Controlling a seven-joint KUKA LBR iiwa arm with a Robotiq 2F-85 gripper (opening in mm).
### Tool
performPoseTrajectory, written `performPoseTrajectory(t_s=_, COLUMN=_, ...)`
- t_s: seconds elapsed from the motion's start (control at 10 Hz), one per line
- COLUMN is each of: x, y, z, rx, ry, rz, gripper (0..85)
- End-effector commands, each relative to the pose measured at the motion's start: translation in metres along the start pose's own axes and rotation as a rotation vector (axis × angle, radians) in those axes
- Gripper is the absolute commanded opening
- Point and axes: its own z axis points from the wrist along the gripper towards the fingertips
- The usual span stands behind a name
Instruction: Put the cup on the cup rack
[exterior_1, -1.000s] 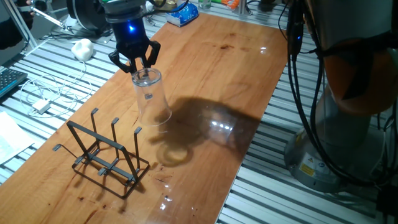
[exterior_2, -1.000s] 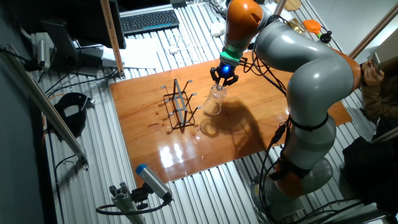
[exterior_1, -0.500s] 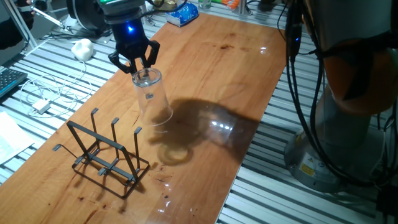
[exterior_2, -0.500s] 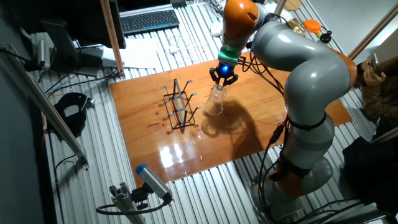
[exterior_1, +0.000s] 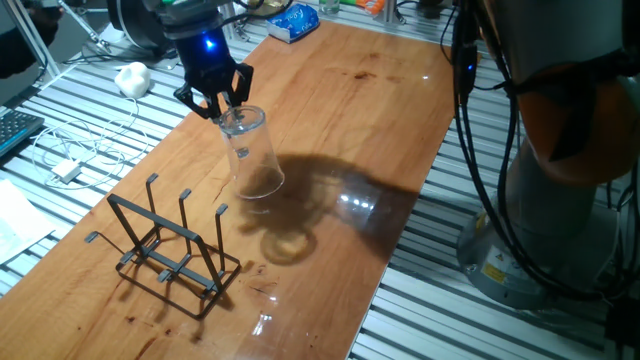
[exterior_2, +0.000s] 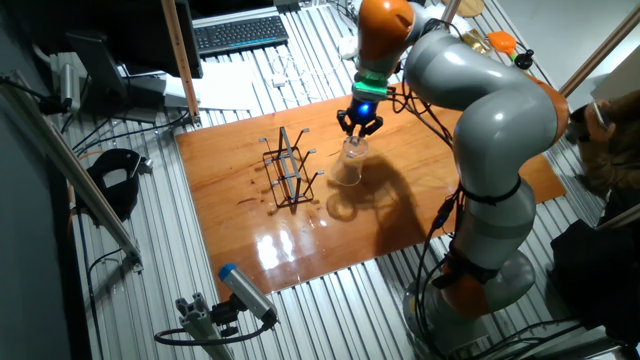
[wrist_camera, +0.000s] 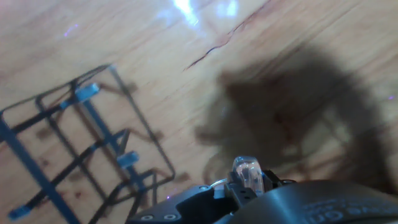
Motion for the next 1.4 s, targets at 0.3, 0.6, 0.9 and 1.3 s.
performPoseTrajectory(t_s=0.3, x=0.015, y=0.020, z=-0.002, rx=-0.022, ry=-0.006, rz=0.075, gripper=0.0)
performPoseTrajectory(t_s=0.6, x=0.021, y=0.028, z=0.013, rx=-0.041, ry=-0.043, rz=0.115, gripper=0.0)
performPoseTrajectory(t_s=0.9, x=0.024, y=0.035, z=0.017, rx=-0.060, ry=-0.048, rz=0.158, gripper=0.0)
performPoseTrajectory(t_s=1.3, x=0.025, y=0.046, z=0.035, rx=-0.070, ry=-0.099, rz=0.227, gripper=0.0)
